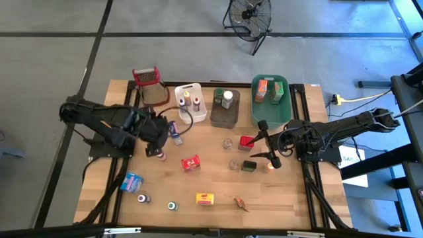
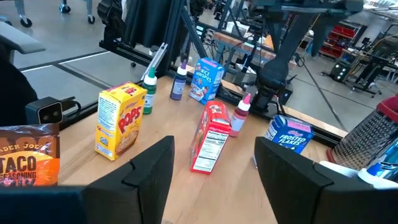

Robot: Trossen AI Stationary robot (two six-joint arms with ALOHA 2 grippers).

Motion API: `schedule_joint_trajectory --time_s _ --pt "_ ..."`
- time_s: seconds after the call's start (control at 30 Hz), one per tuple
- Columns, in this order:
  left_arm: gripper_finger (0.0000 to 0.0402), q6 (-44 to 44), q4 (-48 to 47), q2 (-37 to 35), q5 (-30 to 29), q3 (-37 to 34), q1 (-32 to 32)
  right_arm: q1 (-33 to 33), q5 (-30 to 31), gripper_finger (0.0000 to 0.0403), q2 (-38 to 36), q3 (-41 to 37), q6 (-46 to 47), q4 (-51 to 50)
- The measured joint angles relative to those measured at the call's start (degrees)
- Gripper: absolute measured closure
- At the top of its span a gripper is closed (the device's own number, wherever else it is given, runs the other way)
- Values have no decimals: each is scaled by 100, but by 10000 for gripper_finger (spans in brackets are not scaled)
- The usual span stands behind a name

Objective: Pick & Place Kitchen Items
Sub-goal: Put the pink food coloring into the white bin

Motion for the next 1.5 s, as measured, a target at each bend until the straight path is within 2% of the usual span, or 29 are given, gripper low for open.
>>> schedule_joint_trajectory --time_s 0.13,0.27,0.37,0.57,0.77,0.9,1.0,1.27,1.5 --pt "68 -267 25 0 -111 -73 -473 0 2 178 0 1 2 -8" --pt "68 -650 54 -117 -54 -487 -785 0 4 178 0 0 2 -20" --pt "68 -755 412 -307 9 -953 -960 0 16 178 0 2 28 -20" --pt "68 -919 1895 -851 -41 -2082 -1390 0 17 178 0 1 31 -20" --pt "68 -1702 2403 -1405 -146 -3345 -1957 0 15 178 0 2 33 -18" --pt "68 -1851 3008 -1850 -400 -3936 -2258 0 15 178 0 2 37 -3" --pt "68 -1943 3285 -2136 -582 -4231 -2329 -1 15 178 0 1 47 51" --pt "68 -2095 3431 -2491 -609 -4878 -2327 -1 15 178 0 2 45 138" --pt "68 -1955 4161 -2716 -764 -5558 -2325 -2 15 178 0 2 9 137"
